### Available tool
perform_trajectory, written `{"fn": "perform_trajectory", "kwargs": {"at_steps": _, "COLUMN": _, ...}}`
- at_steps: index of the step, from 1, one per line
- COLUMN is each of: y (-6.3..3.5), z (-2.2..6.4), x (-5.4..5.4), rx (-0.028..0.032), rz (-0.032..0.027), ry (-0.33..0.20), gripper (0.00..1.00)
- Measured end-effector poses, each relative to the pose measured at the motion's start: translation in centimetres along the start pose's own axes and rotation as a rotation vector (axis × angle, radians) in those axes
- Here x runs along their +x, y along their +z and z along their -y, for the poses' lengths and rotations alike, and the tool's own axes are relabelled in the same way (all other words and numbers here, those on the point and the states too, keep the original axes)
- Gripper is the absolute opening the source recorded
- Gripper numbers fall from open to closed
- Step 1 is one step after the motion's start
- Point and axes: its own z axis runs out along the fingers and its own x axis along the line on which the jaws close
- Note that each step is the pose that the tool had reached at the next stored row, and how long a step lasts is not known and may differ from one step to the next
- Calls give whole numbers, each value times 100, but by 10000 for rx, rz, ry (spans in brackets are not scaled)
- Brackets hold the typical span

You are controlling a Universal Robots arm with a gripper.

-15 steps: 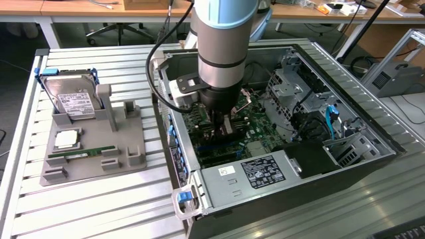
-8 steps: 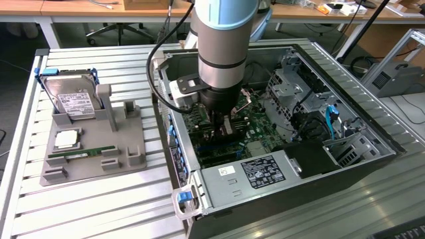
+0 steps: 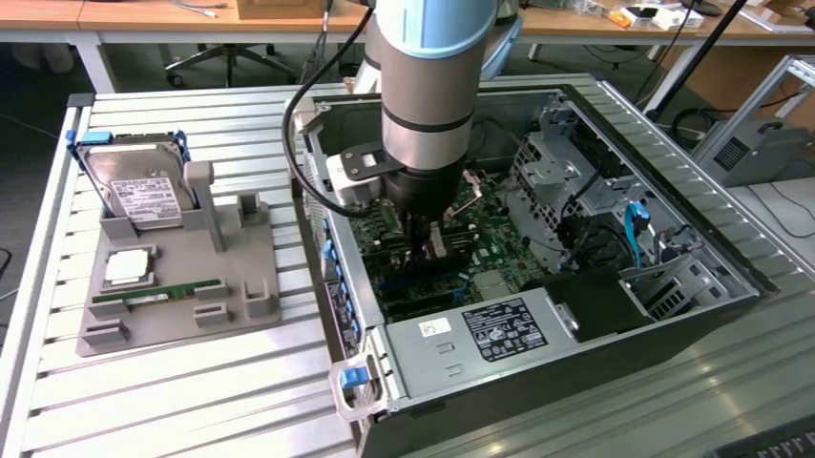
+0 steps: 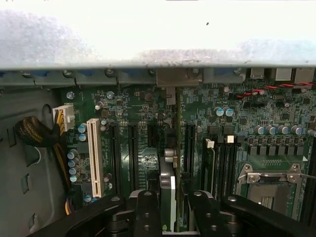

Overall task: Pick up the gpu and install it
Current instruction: 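Insert the gpu into the slot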

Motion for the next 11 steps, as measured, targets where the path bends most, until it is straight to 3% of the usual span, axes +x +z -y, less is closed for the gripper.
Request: {"fn": "perform_trajectory", "kwargs": {"at_steps": 11, "y": 28, "z": 2, "x": -1, "rx": 5, "rz": 9, "ry": 1, "gripper": 28}}
